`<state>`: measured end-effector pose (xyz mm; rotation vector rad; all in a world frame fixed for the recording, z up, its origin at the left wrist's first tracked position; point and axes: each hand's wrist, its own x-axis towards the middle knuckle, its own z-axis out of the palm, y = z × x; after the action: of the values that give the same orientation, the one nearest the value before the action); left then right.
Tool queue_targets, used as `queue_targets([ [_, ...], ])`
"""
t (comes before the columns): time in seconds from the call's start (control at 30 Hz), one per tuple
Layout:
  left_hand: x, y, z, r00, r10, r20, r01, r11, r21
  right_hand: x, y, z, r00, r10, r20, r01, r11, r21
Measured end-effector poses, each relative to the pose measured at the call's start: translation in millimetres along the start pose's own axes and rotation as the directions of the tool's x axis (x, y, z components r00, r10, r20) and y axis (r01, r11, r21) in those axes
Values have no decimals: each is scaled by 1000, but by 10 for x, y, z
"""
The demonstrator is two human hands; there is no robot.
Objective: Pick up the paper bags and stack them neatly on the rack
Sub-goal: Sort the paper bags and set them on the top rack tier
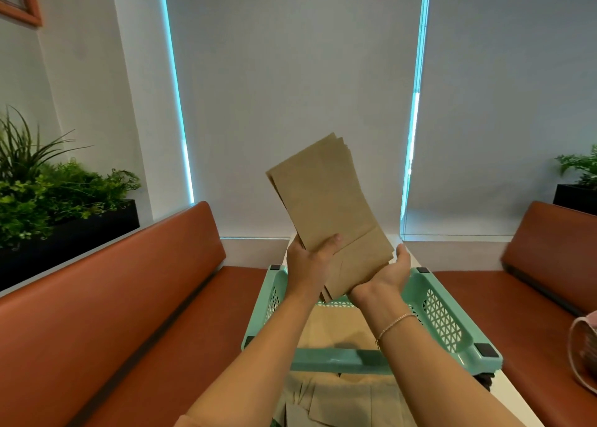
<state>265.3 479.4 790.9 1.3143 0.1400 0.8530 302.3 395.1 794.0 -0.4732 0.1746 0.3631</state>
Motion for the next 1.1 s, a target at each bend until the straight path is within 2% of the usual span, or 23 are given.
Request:
queue_targets([
  [0.1, -16, -33, 33, 1000, 13, -15, -13, 1000, 20, -1, 0, 13, 999, -30, 10, 31, 999, -32],
  [0.2, -38, -55, 35, 1000, 13, -5, -13, 999, 37, 40, 2, 15, 999, -23, -41, 18, 993, -117],
  [0.33, -50, -36, 50, 998, 35, -44, -35, 999, -8, 20, 20, 30, 996, -46, -77, 39, 995, -91],
  [0.53, -91, 13, 100, 1000, -11, -12, 10, 1000, -12, -39, 31, 64, 990, -61, -126, 49, 994, -94],
  [0.73, 160, 573, 80, 988, 152, 24, -146, 978, -150, 84, -14, -49, 981, -51, -189, 33, 994, -100],
  [0.83, 289, 809, 51, 966, 245, 77, -234, 964, -127, 81, -22, -112, 974, -39, -224, 17, 995, -98],
  [0.9, 319, 812, 43, 965, 247, 82, -239, 966, -95, 66, -16, -126, 975, -24, -221, 0, 994, -109],
  [1.1, 298, 646, 19, 969, 246, -16, -246, 969, -20, 94, 46, -173, 980, 19, -196, -57, 980, -190],
])
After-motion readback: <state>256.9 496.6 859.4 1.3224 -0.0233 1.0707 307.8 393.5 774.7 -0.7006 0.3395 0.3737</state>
